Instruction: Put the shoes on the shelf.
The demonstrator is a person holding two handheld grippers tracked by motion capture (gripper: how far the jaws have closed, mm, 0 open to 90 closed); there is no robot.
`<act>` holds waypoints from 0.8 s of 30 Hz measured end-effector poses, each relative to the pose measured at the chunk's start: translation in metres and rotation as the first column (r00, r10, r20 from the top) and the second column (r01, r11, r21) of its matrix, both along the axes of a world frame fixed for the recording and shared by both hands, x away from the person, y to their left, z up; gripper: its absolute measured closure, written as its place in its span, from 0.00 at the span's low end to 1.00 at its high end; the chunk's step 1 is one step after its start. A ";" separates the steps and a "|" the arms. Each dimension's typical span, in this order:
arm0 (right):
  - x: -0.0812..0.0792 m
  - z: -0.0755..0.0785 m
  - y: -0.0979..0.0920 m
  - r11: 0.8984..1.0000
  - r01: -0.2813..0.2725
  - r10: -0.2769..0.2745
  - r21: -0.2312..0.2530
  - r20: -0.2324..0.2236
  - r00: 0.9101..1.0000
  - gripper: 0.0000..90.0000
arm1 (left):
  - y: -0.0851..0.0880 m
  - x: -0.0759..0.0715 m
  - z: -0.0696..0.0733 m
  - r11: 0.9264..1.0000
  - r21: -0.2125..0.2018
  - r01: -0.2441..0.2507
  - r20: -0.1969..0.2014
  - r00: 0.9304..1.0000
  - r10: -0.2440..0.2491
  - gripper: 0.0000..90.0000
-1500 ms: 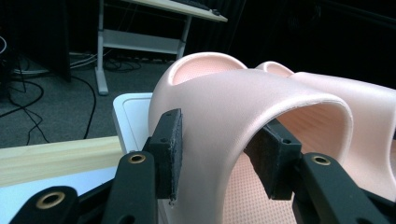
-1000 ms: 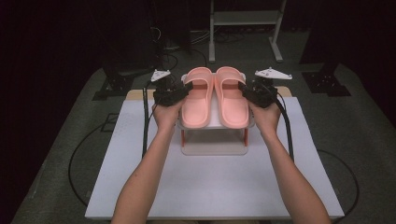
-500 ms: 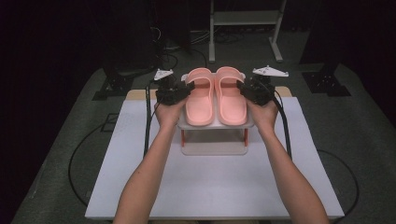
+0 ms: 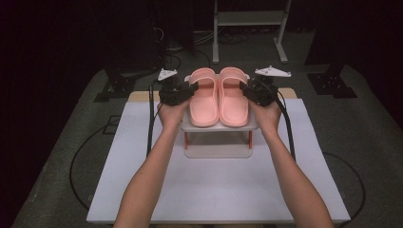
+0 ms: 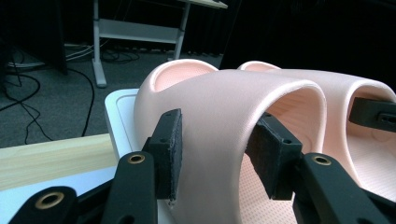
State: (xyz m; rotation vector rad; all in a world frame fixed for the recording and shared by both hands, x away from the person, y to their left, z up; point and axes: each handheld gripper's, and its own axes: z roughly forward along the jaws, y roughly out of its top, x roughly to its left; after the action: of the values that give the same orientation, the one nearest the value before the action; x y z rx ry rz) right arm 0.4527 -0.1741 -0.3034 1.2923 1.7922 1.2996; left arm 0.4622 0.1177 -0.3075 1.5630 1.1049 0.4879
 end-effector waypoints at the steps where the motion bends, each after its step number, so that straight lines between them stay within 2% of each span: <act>1: 0.000 0.000 0.000 1.000 -0.002 0.002 0.003 -0.002 1.000 0.69 | 0.000 0.000 0.000 1.000 0.001 0.001 0.001 1.000 -0.001 0.62; 10: 0.000 0.000 -0.004 1.000 -0.020 0.020 0.012 -0.015 1.000 0.67 | 0.001 -0.002 0.002 1.000 0.006 0.014 0.010 1.000 -0.014 0.58; 14: -0.001 0.002 -0.007 0.999 -0.034 0.034 0.017 -0.014 0.999 0.65 | 0.001 -0.006 0.005 1.000 0.006 0.004 0.023 1.000 -0.004 0.56; 24: -0.012 0.008 -0.014 0.998 -0.062 0.062 0.012 0.007 0.998 0.61 | 0.012 -0.018 0.010 1.000 0.007 0.019 0.026 0.999 -0.019 0.54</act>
State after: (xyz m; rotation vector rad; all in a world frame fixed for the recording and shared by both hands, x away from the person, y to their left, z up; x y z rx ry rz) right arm 0.4402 -0.1882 -0.2950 1.2463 1.8352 1.3490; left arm 0.4447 0.1302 -0.2980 1.5672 1.0684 0.4986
